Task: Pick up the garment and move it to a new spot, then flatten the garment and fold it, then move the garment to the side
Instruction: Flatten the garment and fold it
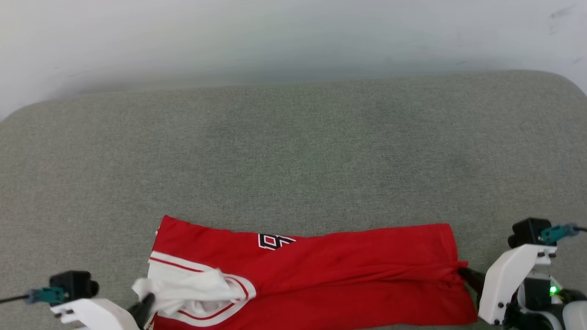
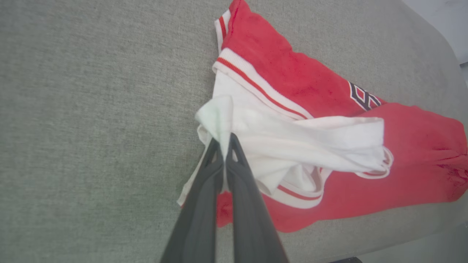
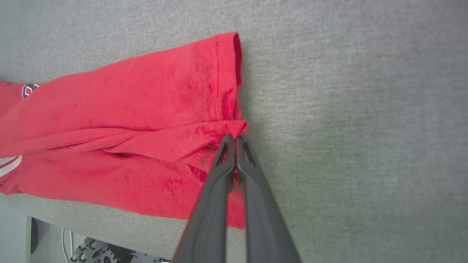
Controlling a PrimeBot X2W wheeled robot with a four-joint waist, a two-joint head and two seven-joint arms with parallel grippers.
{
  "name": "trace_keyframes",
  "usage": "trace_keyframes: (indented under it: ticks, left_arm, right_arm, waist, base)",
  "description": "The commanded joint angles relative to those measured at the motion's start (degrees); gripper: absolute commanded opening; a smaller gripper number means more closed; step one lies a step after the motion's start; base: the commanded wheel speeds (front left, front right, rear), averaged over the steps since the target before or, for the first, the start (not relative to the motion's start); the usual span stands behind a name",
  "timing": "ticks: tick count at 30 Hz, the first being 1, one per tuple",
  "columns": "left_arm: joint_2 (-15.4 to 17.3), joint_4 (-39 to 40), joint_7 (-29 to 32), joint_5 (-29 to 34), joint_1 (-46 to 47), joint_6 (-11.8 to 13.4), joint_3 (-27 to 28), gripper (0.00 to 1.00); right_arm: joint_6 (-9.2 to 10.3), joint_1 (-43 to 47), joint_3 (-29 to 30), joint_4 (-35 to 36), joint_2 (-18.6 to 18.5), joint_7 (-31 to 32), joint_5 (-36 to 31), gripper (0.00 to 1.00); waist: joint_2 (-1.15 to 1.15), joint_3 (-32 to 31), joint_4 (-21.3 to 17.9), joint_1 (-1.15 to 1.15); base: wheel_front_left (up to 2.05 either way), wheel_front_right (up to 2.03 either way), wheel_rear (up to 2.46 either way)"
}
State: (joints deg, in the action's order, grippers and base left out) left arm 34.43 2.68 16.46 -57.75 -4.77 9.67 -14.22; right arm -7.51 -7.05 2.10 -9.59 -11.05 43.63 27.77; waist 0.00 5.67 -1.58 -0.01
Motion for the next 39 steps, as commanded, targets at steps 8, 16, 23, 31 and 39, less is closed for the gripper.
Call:
trace_keyframes:
  ticks: [8, 16, 23, 31, 39]
  left_arm:
    - [-5.55, -6.09, -2.45, -0.48, 0.63, -3.06, -3.57, 1.0]
    - [-6.95, -6.55, -12.91, 5.57, 3.62, -2.91, -2.31, 1.0]
    - [-6.68, -1.11, -21.72, 13.12, 5.08, 1.22, -0.88, 1.0]
    - [-7.73, 4.44, -30.25, 23.23, 6.42, 4.74, -1.8, 1.0]
    - [-8.57, 8.95, -30.77, 26.95, 7.07, 5.42, -4.32, 1.0]
  right_arm:
    - [0.03, 5.46, 1.14, -1.56, 4.22, -5.11, -0.56, 1.0]
    - [0.03, 7.42, 0.98, 3.01, 3.35, -13.51, 0.24, 1.0]
    - [0.03, 7.79, 4.33, 7.95, 1.17, -11.65, 0.06, 1.0]
    - [0.03, 9.7, 9.04, 12.02, -1.05, 0.66, -2.19, 1.0]
    - [0.03, 8.56, 10.39, 8.11, 2.48, 4.88, -2.2, 1.0]
  waist:
    - [0.0, 0.87, 0.58, 0.01]
    - [0.0, -0.65, 0.24, 0.01]
    - [0.0, -2.4, 0.23, 0.01]
    - [0.0, -1.55, 5.18, 0.01]
    - [0.0, 1.94, 9.64, 0.01]
  base:
    - [0.0, 0.0, 0.0]
    - [0.0, 0.0, 0.0]
    - [0.0, 0.0, 0.0]
    - [0.0, 0.0, 0.0]
    - [0.0, 0.0, 0.0]
